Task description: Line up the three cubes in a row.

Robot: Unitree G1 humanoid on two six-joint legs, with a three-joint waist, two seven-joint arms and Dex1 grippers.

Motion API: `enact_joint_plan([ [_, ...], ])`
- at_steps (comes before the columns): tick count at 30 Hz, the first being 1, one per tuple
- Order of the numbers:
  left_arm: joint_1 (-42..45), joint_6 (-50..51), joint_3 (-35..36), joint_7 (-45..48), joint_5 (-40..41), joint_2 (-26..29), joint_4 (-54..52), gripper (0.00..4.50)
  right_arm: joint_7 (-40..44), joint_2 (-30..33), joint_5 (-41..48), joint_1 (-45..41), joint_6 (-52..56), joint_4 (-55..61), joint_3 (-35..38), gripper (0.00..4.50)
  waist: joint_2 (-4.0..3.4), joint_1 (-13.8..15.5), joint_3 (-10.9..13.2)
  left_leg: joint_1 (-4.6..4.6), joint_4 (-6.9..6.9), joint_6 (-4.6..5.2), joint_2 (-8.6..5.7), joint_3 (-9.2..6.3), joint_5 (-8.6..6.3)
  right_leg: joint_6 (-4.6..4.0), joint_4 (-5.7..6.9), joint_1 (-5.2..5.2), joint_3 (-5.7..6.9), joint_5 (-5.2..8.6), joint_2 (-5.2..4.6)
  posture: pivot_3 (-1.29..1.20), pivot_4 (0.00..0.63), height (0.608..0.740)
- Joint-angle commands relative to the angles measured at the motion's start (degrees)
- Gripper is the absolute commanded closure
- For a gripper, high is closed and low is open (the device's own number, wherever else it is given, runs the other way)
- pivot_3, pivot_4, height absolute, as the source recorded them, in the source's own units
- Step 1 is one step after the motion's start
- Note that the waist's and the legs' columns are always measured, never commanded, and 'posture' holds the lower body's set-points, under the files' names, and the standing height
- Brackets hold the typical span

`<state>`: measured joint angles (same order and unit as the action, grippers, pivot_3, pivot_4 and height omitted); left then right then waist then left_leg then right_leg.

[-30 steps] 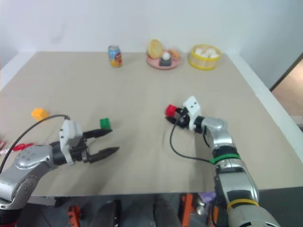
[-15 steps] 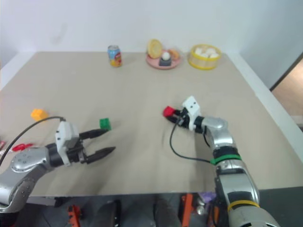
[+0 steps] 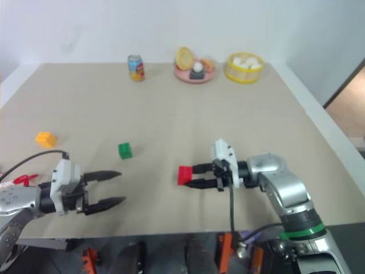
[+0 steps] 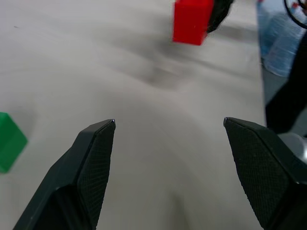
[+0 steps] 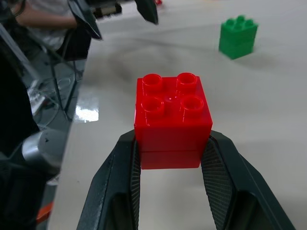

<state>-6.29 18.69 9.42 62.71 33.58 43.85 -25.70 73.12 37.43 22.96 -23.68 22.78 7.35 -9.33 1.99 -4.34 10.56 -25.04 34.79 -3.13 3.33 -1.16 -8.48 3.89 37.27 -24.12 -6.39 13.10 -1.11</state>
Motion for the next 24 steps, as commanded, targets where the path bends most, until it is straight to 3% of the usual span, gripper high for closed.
enact_joint_plan([
  [1,1.0,-1.7,-1.0,0.3,-0.5,-0.6,-0.1,0.74,-3.2,-2.4,-3.9,-2.9,-5.3,-4.9,-0.6,3.29,0.0,0.0,0.0,0.0,0.02,0.0,0.0,0.01,0.0,0.0,0.0,0.0,0.0,0.0,-0.01,0.0,0.15,0.74],
  [5,2.0,-1.7,-2.0,-0.2,-0.8,-1.4,-0.1,0.74,-3.2,-4.1,-4.7,-7.0,-7.3,-11.8,0.0,3.29,0.0,0.0,0.0,-0.06,0.08,0.0,0.0,0.06,0.01,0.05,0.0,-0.01,-0.01,-0.09,-0.03,0.0,0.15,0.74],
  [15,1.3,-2.1,-1.3,-0.8,-1.0,-1.6,-0.5,0.74,7.6,-1.2,-5.8,-10.2,-11.3,-21.2,-2.3,3.29,0.0,0.0,0.0,-0.07,-0.22,0.0,0.0,0.01,0.0,0.08,0.0,-0.04,0.02,0.11,0.02,0.0,0.15,0.74],
  [24,0.1,-1.8,-0.3,-2.3,-0.6,-1.5,-1.9,0.74,6.8,-4.1,-9.6,-12.7,-17.3,-28.7,-3.0,3.29,0.0,0.0,0.0,-0.02,-0.12,0.0,0.0,0.01,0.01,0.08,0.03,-0.02,0.01,-0.01,0.03,0.0,0.15,0.74],
])
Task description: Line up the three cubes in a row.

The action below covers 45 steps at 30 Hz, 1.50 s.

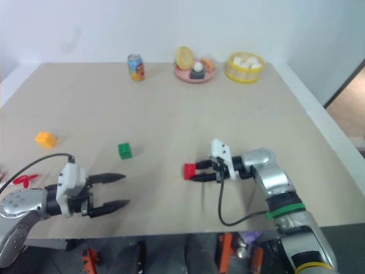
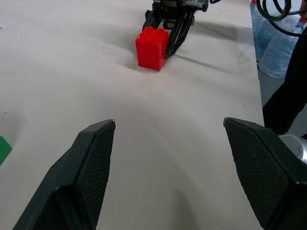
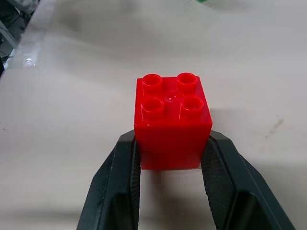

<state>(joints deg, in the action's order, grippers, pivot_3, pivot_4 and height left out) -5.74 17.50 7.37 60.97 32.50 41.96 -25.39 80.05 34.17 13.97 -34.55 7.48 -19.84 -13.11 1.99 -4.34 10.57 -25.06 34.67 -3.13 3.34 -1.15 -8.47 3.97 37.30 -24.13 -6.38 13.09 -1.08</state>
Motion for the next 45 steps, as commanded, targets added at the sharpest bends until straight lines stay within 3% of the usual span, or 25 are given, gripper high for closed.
enact_joint_plan([
  [1,-0.6,-0.6,1.7,-0.8,0.5,0.4,-2.3,0.74,-0.3,-1.3,-0.9,-2.1,-2.4,-2.4,0.7,3.29,0.01,0.0,0.0,0.0,0.0,0.0,0.0,0.0,0.0,0.0,0.0,0.0,0.0,0.0,0.0,0.0,0.15,0.74],
  [11,-0.2,-0.5,1.2,-2.1,0.5,0.3,-2.5,0.74,0.7,-1.5,-2.3,-2.7,-5.0,-5.8,0.4,3.29,0.0,0.0,0.0,0.02,0.0,0.01,0.0,-0.01,0.0,0.01,0.01,0.03,0.0,-0.01,0.0,0.0,0.15,0.74],
  [13,0.2,-0.6,1.0,-2.2,0.3,0.3,-2.1,0.74,0.6,-1.4,-2.8,-2.8,-5.6,-6.3,0.4,2.24,0.0,0.0,0.0,0.02,0.03,0.0,0.0,-0.01,0.01,0.01,0.01,0.05,0.0,-0.02,0.0,0.0,0.15,0.74],
  [16,0.6,-0.6,0.7,-2.4,0.1,0.1,-2.0,0.74,0.5,-1.3,-3.2,-3.0,-5.8,-6.9,0.6,1.34,0.0,0.0,0.0,0.02,0.05,0.0,0.0,0.01,0.01,0.01,0.01,0.05,0.0,-0.02,-0.01,0.0,0.15,0.74],
  [19,1.0,-0.8,0.3,-2.6,-0.1,-0.3,-1.7,0.74,0.4,-0.6,-4.2,-3.3,-5.6,-7.3,0.7,0.16,0.0,0.0,0.0,0.03,0.05,0.0,0.0,-0.01,0.01,0.01,0.01,0.05,0.01,-0.02,0.01,0.0,0.15,0.74],
  [20,1.1,-0.8,0.3,-2.7,-0.1,-0.4,-1.5,0.74,0.7,-0.4,-4.1,-3.3,-5.2,-7.2,0.8,0.03,0.0,0.0,0.0,0.04,0.05,0.0,0.0,-0.01,0.01,0.01,0.02,0.06,0.0,-0.02,0.01,0.0,0.15,0.74],
  [26,1.3,-0.2,0.8,-4.8,0.3,-2.0,-1.3,0.74,2.6,2.7,-2.3,-3.3,-2.7,-5.7,2.6,0.03,0.0,0.1,0.0,0.04,0.21,0.01,-0.01,-0.01,0.03,0.04,0.02,0.15,0.0,-0.09,-0.02,0.0,0.15,0.74],
  [31,1.0,1.2,4.4,-10.0,1.5,-4.6,0.0,0.74,3.1,6.7,3.6,-3.8,2.7,-2.5,8.7,0.03,-0.01,0.2,0.0,-0.01,0.23,0.01,-0.09,0.01,0.03,0.1,0.01,0.15,0.01,-0.06,-0.11,0.0,0.15,0.74],
  [38,2.6,0.9,6.8,-13.9,-0.5,-5.3,5.2,0.74,-4.9,4.9,16.7,-8.4,17.3,9.9,18.7,0.03,-0.05,-0.3,0.0,0.02,0.15,0.01,-0.01,-0.02,0.02,0.04,0.11,0.02,-0.02,-0.07,0.01,0.0,0.15,0.74],
  [45,3.3,-3.6,6.8,-10.9,-4.3,-3.8,13.6,0.74,-7.7,3.9,20.3,-3.8,23.2,24.4,16.1,0.03,0.01,0.1,0.0,-0.05,0.14,-0.03,-0.02,-0.06,-0.01,0.04,0.11,0.01,0.0,0.05,0.01,0.0,0.15,0.74],
])
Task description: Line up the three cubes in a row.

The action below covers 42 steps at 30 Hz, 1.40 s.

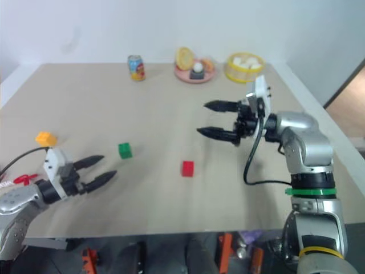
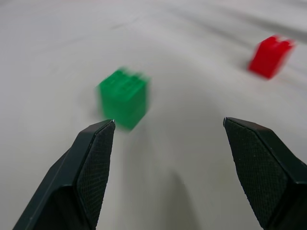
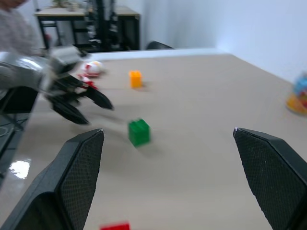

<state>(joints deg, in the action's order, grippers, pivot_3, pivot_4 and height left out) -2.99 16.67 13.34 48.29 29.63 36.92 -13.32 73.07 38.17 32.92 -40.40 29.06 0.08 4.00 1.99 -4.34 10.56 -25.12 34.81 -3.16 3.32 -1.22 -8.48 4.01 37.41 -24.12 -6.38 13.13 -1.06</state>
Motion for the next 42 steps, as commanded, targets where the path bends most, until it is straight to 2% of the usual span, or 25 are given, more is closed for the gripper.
enact_joint_plan([
  [1,0.9,-3.6,0.8,2.6,-2.0,1.7,3.0,0.74,-0.9,-0.1,0.6,3.3,1.1,5.7,-2.0,0.03,0.01,0.2,0.0,-0.03,0.0,-0.01,0.0,-0.01,0.0,0.01,-0.01,-0.01,0.0,0.01,0.0,0.0,0.15,0.74],
  [9,7.2,-6.5,-1.2,7.6,-4.4,3.4,12.4,0.74,-4.6,-1.1,2.1,6.4,1.9,9.7,-2.4,0.03,-0.01,0.2,0.0,-0.02,-0.02,0.0,0.0,0.04,0.0,-0.04,0.0,-0.08,0.0,-0.05,-0.03,0.0,0.15,0.74],
  [27,30.7,-16.1,-11.4,14.7,-13.6,-2.9,42.6,0.74,-8.0,0.9,3.1,8.3,2.4,14.0,-1.3,0.03,0.01,0.3,0.0,-0.06,-0.09,0.03,-0.01,-0.02,0.02,0.09,0.01,-0.05,0.01,-0.06,0.03,0.0,0.15,0.74],
  [33,35.1,-18.0,-13.0,16.9,-15.4,-5.5,48.0,0.74,-8.7,1.6,3.3,8.9,2.2,14.6,-1.4,0.03,0.0,1.4,0.0,-0.04,0.0,0.07,-0.03,-0.03,0.05,0.12,0.01,0.04,0.01,-0.09,0.03,0.0,0.15,0.74],
  [42,37.1,-18.4,-14.6,20.4,-16.8,-7.3,50.7,0.74,-9.2,1.9,3.4,8.5,1.9,14.0,-1.3,0.03,-0.02,1.9,0.0,-0.06,0.1,0.08,-0.08,-0.03,0.06,0.19,0.0,0.15,0.01,-0.07,-0.03,0.0,0.15,0.74],
])
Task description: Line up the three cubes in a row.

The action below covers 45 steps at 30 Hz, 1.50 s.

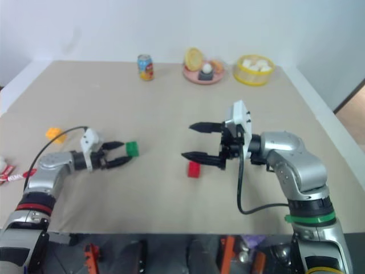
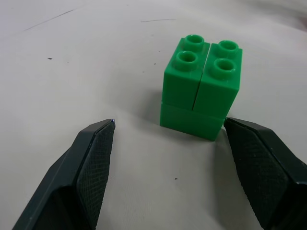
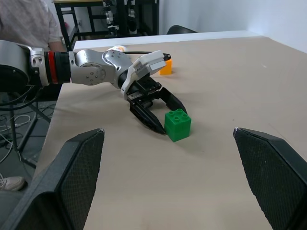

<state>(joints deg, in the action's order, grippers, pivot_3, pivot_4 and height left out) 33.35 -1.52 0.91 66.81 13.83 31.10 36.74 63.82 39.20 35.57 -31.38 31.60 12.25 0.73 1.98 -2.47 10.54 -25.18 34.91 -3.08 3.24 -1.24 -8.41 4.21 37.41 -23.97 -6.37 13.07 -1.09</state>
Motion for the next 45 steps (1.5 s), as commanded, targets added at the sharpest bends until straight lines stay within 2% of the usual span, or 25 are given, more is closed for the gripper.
enact_joint_plan([
  [1,1.1,-0.2,-2.4,2.0,-1.3,-1.8,0.8,0.74,0.0,0.8,0.6,-0.7,-0.8,1.7,1.8,0.03,-0.03,0.1,0.0,0.0,0.0,0.0,0.0,0.0,0.0,0.01,0.0,0.01,0.0,0.0,0.0,0.0,0.15,0.74],
  [8,2.6,1.6,-3.5,3.5,-2.0,-4.0,-0.7,0.74,-0.1,0.4,0.1,-1.2,-1.5,1.2,1.2,0.03,-0.04,1.0,0.0,-0.01,0.06,0.0,-0.11,-0.02,0.0,0.07,0.0,0.08,0.01,0.04,-0.09,0.0,0.15,0.74],
  [17,2.4,2.0,-3.5,5.6,-2.7,-3.1,-0.7,0.74,-0.4,0.3,-0.4,-1.0,-2.2,0.9,1.0,0.03,-0.04,1.0,0.0,-0.02,0.06,0.0,-0.21,-0.02,0.0,0.16,0.0,0.09,0.01,0.1,-0.2,0.0,0.15,0.74],
  [25,2.8,1.1,-3.8,5.7,-3.4,-3.3,0.4,3.22,-0.5,0.0,-1.3,-1.6,-2.9,-0.2,0.7,0.0,-0.04,1.0,0.0,-0.02,0.05,0.0,-0.21,-0.02,-0.01,0.15,0.0,0.08,0.01,0.13,-0.2,0.0,0.15,0.74],
  [35,2.5,-0.7,-5.4,6.4,-4.1,-3.8,-3.2,3.22,-0.4,0.2,-1.6,-1.8,-3.0,-0.4,0.9,0.0,-0.04,1.0,0.0,-0.02,0.05,0.0,-0.21,-0.02,-0.01,0.16,0.0,0.09,0.01,0.12,-0.2,0.0,0.15,0.74],
  [40,0.9,0.7,-9.4,10.1,-3.0,-5.0,-13.5,3.22,3.2,4.5,1.0,2.9,-0.9,3.0,2.8,0.0,-0.04,1.1,0.0,-0.14,0.05,0.0,-0.26,-0.03,-0.01,0.21,-0.05,0.07,0.01,0.16,-0.25,0.0,0.15,0.74],
  [45,0.4,2.5,-12.3,12.1,-1.9,-5.9,-18.9,3.22,5.6,9.3,1.6,9.4,-1.4,5.7,4.5,0.0,-0.05,0.7,0.0,-0.17,0.01,0.01,-0.22,-0.06,-0.04,0.2,-0.04,-0.03,0.01,0.16,-0.19,0.0,0.15,0.74],
])
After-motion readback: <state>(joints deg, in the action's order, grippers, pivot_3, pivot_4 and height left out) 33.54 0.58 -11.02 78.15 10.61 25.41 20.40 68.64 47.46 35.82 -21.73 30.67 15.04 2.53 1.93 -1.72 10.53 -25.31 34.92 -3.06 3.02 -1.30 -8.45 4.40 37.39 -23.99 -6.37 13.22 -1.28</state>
